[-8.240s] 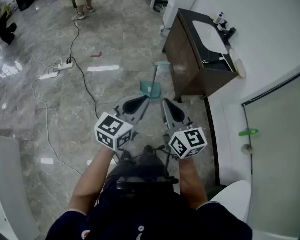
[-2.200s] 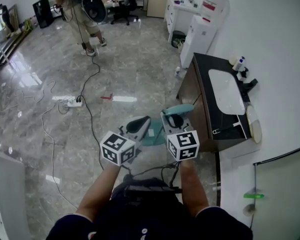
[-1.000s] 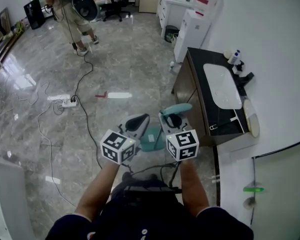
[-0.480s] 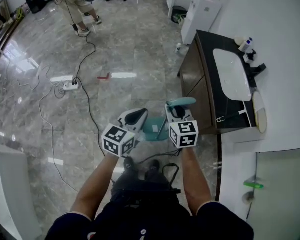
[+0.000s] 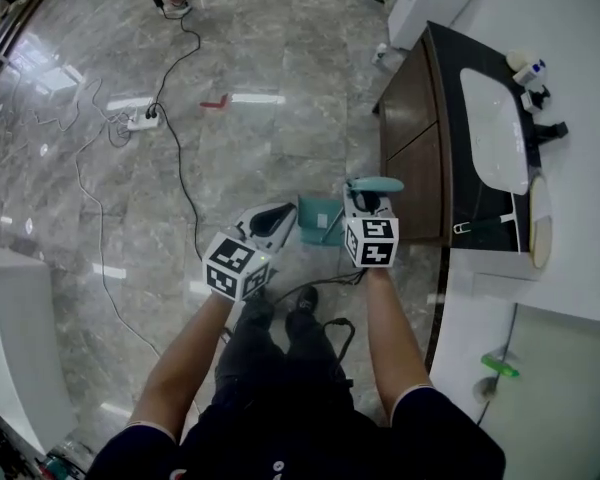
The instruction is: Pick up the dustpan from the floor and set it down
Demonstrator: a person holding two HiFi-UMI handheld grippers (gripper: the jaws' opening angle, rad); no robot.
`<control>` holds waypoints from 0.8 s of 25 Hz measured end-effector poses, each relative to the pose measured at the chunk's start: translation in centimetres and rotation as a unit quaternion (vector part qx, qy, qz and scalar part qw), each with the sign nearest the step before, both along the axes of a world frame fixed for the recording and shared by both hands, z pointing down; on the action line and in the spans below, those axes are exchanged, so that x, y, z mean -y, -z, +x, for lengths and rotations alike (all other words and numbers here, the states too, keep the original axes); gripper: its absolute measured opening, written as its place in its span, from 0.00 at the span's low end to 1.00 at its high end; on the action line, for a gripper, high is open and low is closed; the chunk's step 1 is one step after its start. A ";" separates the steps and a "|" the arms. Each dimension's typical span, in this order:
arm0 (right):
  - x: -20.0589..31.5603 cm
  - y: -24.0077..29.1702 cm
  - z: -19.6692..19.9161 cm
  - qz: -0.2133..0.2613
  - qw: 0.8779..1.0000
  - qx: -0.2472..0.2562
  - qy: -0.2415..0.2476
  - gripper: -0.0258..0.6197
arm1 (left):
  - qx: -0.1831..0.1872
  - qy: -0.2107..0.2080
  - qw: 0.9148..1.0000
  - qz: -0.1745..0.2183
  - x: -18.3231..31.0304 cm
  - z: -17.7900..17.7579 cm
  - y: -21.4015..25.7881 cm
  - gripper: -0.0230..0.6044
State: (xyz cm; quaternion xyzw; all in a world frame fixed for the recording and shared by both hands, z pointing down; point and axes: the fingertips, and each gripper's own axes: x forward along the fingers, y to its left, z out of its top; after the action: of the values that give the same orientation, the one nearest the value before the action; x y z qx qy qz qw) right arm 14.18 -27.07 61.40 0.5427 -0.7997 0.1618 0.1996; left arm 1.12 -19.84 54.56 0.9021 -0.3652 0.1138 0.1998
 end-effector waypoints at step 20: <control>6.1 -12.1 -0.3 -0.025 0.999 -0.046 -0.005 0.18 | 0.007 0.032 0.998 -0.059 0.5 -1.4 -8.0 0.06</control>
State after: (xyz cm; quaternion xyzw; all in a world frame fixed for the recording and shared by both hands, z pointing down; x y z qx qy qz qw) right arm 13.85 -33.20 73.45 0.5483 -0.7827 0.1573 0.2492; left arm -0.32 -20.32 62.55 0.8758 -0.3879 0.1350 0.2534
